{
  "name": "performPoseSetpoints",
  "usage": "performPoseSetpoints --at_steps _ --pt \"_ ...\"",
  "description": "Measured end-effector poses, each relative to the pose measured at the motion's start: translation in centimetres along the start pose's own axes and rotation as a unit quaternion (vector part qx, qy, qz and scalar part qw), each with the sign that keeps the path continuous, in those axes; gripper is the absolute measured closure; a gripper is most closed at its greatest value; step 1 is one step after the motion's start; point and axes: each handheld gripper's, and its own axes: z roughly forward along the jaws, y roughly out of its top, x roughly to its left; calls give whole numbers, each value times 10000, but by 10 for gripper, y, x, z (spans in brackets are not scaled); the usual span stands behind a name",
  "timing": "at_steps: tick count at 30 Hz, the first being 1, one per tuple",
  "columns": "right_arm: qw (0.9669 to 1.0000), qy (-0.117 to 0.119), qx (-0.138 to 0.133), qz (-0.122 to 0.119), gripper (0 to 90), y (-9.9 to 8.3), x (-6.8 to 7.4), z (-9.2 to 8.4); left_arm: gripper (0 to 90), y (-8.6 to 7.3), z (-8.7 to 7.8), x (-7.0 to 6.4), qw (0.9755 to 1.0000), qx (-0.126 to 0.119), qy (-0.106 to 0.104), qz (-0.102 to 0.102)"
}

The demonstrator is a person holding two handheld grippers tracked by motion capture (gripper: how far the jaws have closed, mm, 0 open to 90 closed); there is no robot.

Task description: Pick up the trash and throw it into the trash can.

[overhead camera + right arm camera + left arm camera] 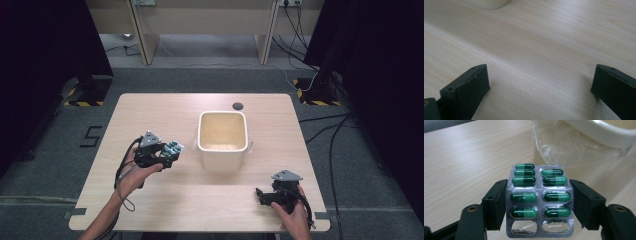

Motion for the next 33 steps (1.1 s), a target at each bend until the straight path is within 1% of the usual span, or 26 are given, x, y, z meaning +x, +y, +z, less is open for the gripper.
performPoseSetpoints --at_steps 2,4,9,17,18,19,23,24,26,29,30,33 --pt "10000 0 -3 -13 14 0 0 0 337 7 -1 0 10000 -52 -60 14" --pt "10000 -2 -1 -5 14 0 0 0 337 10 -2 0 9999 -68 -74 12" --pt "10000 -1 0 0 14 0 0 0 337 24 -3 -3 9998 -146 -107 117" --pt "10000 -2 -4 -9 14 0 0 0 337 42 -7 -5 9993 -280 -235 104" --pt "10000 -2 -4 -9 14 0 0 0 337 42 -7 -5 9993 -280 -235 104" --pt "10000 -1 -4 -19 14 0 0 0 337 46 -8 -5 9991 -322 -266 111" --pt "10000 -1 -2 -9 14 0 0 0 337 55 -9 -7 9986 -369 -352 126" --pt "10000 -1 -2 -9 14 0 0 0 337 55 -9 -7 9986 -369 -352 126" --pt "10000 -1 6 -10 14 0 0 0 337 60 -9 -9 9983 -395 -417 123" --pt "10000 -3 -6 2 14 0 0 0 337 65 -8 -10 9981 -405 -427 158" --pt "10000 -2 -12 -18 14 0 0 0 337 70 -6 -12 9980 -419 -442 185" --pt "10000 0 -12 -17 14 0 0 0 337 77 -2 -18 9977 -406 -497 236"
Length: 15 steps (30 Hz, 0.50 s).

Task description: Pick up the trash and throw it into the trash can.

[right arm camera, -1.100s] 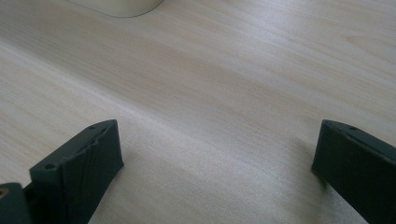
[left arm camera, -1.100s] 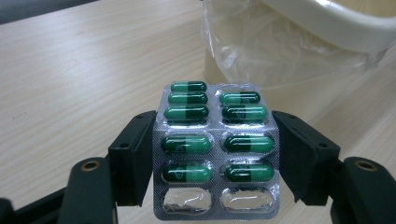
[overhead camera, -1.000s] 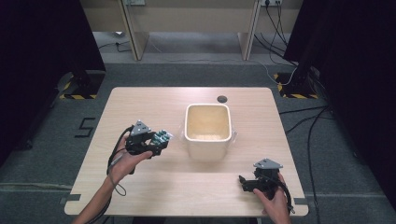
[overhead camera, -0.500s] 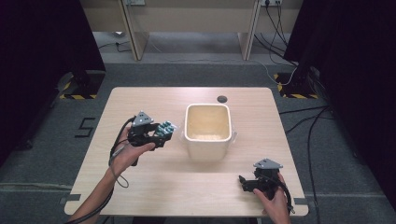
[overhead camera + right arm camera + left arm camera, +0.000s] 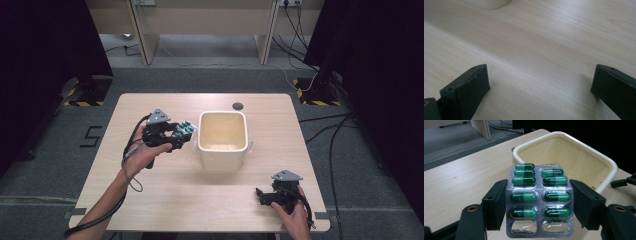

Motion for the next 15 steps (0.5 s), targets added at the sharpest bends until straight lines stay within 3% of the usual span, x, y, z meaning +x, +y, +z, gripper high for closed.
performPoseSetpoints --at_steps 15 --pt "10000 -11 8 12 18 0 1 0 337 23 25 -21 9995 46 -276 167"
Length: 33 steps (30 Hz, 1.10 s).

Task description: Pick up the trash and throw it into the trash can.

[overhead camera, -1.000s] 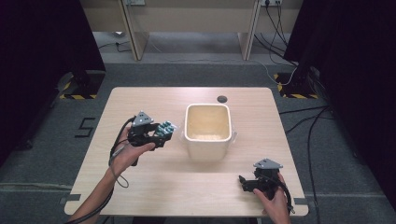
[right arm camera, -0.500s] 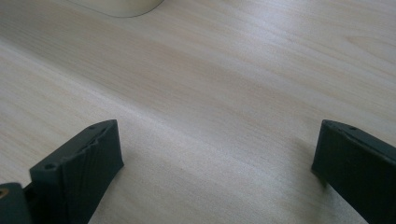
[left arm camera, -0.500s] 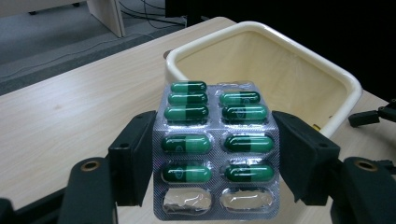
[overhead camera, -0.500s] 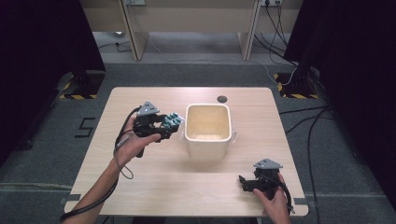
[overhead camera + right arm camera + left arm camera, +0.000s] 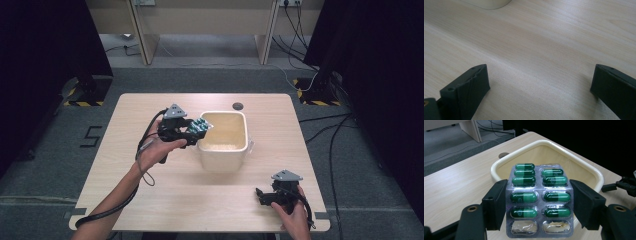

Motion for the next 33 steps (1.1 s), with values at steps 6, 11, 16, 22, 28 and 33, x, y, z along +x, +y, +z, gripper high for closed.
performPoseSetpoints --at_steps 6,11,16,22,28,33 --pt "10000 -6 -5 -6 20 0 0 0 337 7 14 -5 10000 44 -80 13" --pt "10000 -1 -3 1 20 0 0 0 337 14 29 -9 9999 91 -141 24" --pt "10000 -1 -5 0 20 0 0 0 337 18 40 -14 9997 153 -203 40" --pt "10000 -2 -6 -3 20 0 0 0 337 22 51 -18 9995 220 -234 72" --pt "10000 -2 -6 -2 20 0 0 0 337 24 60 -21 9991 307 -267 80" --pt "10000 -2 -6 -3 20 0 0 0 337 22 71 -21 9988 424 -255 54"
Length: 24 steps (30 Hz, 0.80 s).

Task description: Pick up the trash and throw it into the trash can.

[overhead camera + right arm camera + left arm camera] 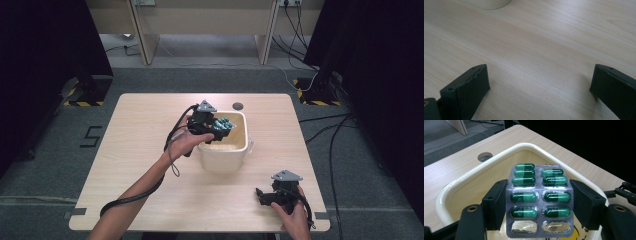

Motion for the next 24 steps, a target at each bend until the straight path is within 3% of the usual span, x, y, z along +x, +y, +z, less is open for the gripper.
performPoseSetpoints --at_steps 20,24 --pt "10000 9 9 -20 20 0 0 0 332 -4 20 8 9999 159 -14 -61" --pt "10000 9 0 -24 20 0 0 0 254 -4 21 9 9999 114 -23 -71"
